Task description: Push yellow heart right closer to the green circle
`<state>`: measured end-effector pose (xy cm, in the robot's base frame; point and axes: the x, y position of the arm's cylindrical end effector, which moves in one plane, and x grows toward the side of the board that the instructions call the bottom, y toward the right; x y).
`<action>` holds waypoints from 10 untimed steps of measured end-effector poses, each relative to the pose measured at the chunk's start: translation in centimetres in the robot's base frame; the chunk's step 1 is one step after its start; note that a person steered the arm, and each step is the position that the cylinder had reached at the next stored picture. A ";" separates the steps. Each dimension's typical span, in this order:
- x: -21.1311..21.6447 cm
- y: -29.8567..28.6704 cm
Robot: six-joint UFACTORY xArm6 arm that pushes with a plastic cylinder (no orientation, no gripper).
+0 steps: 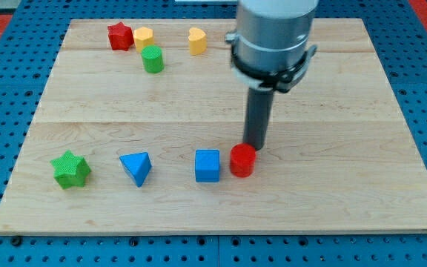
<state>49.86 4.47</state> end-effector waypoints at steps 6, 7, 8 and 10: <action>-27.9 -4.2; -22.9 -6.3; -21.5 -6.8; -25.7 -9.1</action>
<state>24.13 -4.65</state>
